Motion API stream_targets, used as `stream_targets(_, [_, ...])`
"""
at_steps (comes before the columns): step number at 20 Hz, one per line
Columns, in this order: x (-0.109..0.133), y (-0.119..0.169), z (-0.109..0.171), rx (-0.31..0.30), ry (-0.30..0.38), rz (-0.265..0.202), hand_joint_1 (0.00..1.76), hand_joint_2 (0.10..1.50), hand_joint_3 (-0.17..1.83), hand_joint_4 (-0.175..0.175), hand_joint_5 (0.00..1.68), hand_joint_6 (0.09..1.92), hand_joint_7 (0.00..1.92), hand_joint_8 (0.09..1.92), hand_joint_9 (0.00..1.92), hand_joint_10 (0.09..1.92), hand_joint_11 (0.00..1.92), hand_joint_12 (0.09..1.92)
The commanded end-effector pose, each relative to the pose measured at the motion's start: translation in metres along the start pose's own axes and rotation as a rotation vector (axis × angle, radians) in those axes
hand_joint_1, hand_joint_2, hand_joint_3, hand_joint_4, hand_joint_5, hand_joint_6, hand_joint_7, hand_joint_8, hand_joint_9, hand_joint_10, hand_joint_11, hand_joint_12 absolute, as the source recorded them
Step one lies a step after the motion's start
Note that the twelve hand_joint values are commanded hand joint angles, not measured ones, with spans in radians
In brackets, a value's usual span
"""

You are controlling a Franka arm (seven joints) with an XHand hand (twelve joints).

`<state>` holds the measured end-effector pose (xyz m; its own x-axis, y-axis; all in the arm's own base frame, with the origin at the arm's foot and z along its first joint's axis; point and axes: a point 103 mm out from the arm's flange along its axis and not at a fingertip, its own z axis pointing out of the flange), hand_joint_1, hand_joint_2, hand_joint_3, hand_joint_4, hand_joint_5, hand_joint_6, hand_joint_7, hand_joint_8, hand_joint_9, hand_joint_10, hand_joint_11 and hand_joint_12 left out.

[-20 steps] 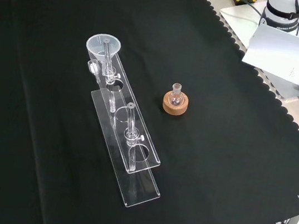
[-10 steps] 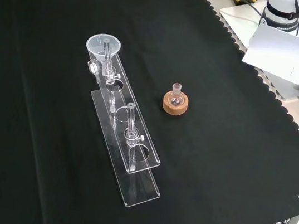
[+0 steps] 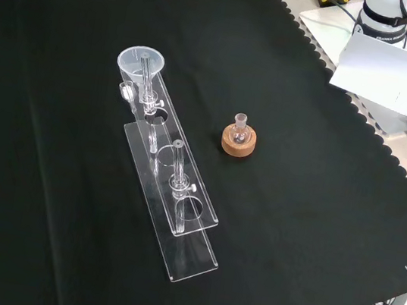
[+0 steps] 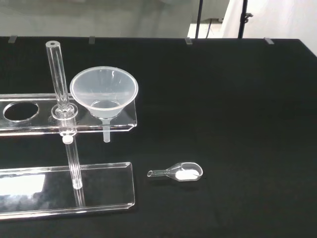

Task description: Pick up the funnel from the transparent funnel stand.

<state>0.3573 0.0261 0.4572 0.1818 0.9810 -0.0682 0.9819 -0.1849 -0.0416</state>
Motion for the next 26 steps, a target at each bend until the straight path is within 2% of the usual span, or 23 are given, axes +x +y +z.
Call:
stream_targets(1, [0.018,0.065,0.019,0.022,-0.015,-0.063,0.0,1.11,0.45,0.021,0.2,0.09,0.01,0.39,0.13,0.61,0.03,1.37])
stream_targets(8, [0.037,0.107,0.043,0.066,-0.034,-0.127,0.0,1.07,0.42,0.017,0.15,0.09,0.0,0.4,0.13,0.62,0.03,1.38])
stream_targets(12, [0.049,0.125,0.057,0.108,-0.058,-0.162,0.09,1.02,0.38,0.019,0.15,0.09,0.01,0.42,0.15,0.63,0.03,1.39])
stream_targets(21, [0.073,0.141,0.097,0.214,-0.094,-0.198,0.31,0.87,0.28,0.021,0.15,0.09,0.02,0.48,0.16,0.67,0.02,1.42])
stream_targets(26, [0.074,0.154,0.11,0.264,-0.11,-0.183,0.38,0.82,0.25,0.016,0.14,0.09,0.0,0.49,0.13,0.69,0.01,1.44])
